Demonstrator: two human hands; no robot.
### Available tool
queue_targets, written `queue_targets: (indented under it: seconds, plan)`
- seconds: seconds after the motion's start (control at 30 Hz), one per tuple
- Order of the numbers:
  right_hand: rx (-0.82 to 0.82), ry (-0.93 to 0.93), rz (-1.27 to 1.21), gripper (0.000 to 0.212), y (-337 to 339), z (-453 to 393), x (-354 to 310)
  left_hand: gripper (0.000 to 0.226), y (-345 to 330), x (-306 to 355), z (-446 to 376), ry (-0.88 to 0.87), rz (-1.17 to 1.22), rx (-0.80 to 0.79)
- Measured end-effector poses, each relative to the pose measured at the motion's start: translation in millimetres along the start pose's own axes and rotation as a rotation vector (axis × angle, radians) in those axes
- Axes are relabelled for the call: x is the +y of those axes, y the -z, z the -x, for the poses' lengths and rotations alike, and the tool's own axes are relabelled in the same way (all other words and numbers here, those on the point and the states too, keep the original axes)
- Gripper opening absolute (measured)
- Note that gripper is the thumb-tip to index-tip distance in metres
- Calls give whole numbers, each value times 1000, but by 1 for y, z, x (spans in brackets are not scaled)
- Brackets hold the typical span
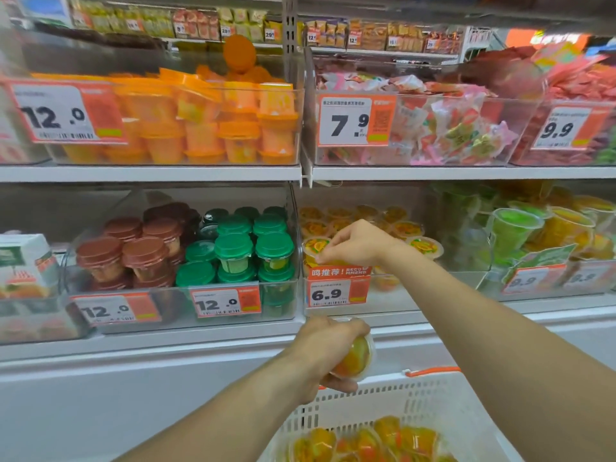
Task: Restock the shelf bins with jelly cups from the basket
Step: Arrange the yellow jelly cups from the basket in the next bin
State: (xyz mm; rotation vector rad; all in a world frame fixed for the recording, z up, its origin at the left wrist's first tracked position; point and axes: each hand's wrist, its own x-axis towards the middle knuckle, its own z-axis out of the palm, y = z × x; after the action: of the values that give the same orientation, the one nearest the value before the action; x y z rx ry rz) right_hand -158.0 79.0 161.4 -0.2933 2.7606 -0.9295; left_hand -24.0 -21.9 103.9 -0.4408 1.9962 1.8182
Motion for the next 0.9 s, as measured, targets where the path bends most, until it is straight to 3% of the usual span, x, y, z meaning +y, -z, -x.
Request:
queue_targets:
  seconds: [0.3, 0.57, 0.73, 0.83, 0.9]
  plan:
    - [-4, -145, 152, 47, -17, -9, -2, 51, 0, 3, 6, 10, 10, -57]
    - [-213, -142, 241, 37, -10, 1, -13, 49, 4, 4, 5, 2, 39, -74]
    - [-262, -200, 179, 55, -11, 3, -11, 51, 0, 2, 3, 33, 76, -85]
    - [-166, -95, 292, 78, -5, 10, -9, 55, -5, -1, 2, 12, 72, -92]
    - [-58, 80, 335, 72, 3, 23, -8, 50, -8, -2, 2, -52, 77, -63]
